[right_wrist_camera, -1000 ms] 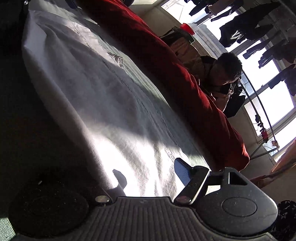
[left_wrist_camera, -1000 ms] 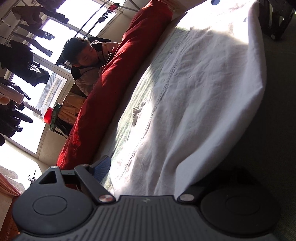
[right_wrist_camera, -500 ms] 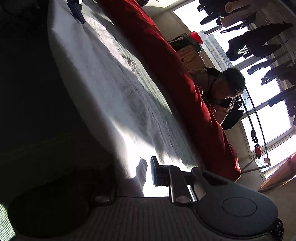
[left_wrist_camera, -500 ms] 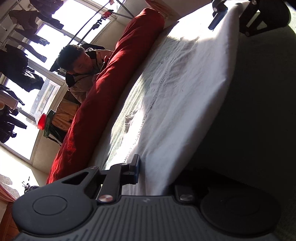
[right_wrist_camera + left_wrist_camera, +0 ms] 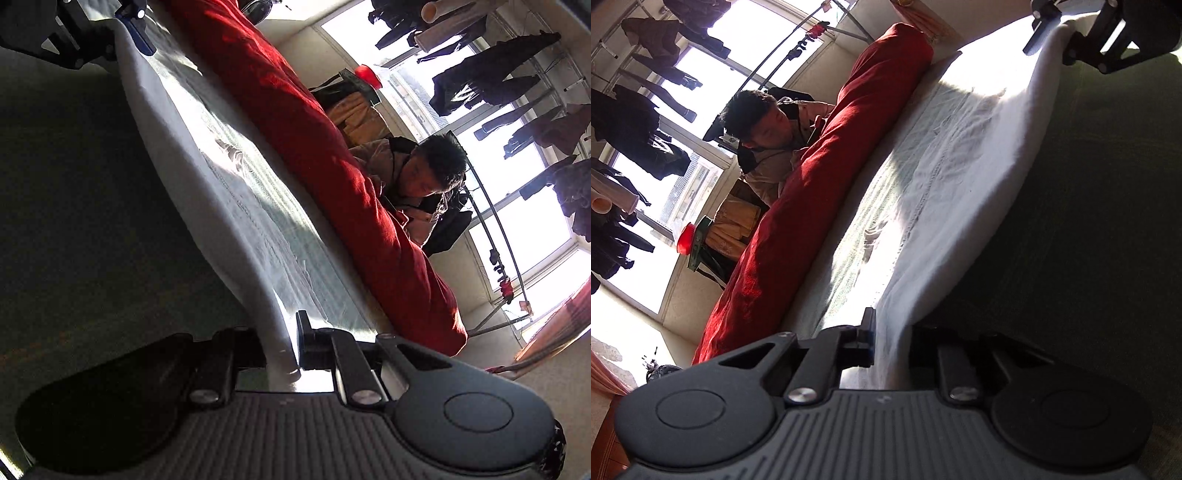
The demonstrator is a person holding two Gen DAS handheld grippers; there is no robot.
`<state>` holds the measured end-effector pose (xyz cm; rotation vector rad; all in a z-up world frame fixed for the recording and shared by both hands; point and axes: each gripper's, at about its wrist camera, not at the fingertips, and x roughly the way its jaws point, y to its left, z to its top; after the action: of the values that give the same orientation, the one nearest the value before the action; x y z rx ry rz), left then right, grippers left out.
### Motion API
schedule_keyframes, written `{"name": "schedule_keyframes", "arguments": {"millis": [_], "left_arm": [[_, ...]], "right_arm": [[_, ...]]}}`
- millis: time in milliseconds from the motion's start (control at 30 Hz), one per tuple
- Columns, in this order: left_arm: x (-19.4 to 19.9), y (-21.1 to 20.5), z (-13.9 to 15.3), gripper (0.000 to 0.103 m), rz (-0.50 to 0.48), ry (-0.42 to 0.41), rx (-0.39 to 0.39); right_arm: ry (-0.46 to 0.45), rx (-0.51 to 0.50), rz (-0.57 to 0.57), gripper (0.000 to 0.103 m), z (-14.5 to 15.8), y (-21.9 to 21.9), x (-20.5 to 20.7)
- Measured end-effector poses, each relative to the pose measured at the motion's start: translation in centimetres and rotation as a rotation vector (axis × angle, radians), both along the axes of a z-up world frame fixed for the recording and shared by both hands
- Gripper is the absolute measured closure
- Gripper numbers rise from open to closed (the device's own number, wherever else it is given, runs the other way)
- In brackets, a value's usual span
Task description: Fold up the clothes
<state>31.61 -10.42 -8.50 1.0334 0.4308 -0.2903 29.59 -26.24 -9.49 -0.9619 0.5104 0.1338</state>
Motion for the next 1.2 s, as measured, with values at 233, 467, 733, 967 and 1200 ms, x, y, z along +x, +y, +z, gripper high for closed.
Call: {"name": "schedule_keyframes", "arguments": {"millis": [233,467,733,967,1200], "left_arm": [[1.6,-0.9,-2.8,0.069,-0.009,0.012,0.06],[2.9,-1.2,-2.5,0.089,0.015,0.015,-0.015],[-0.1,-0.3,0.3,0.092,-0.01,-0.042,-0.039],[-5.9,0.3,2.8,0.091,-0.038,-0.036,-0.038],[-14.6,0.6,3.2,0.091,-0.101,-0.015,0.015]], "right_arm": [[0.027,-0.059,-0.018,0.067,-3.4,-0.4,0.9],[0.011,-0.044,-0.036,0.082,-4.0,-0.4,3.0],[-0.016,-0.02,-0.027,0.093,-1.0,-0.2,-0.6],[0.001,-0.004,0.001,0.093,2.4,0.4,-5.2],[0.069,0.022,0.019,0.093,4.1,1.2,-12.2]]}}
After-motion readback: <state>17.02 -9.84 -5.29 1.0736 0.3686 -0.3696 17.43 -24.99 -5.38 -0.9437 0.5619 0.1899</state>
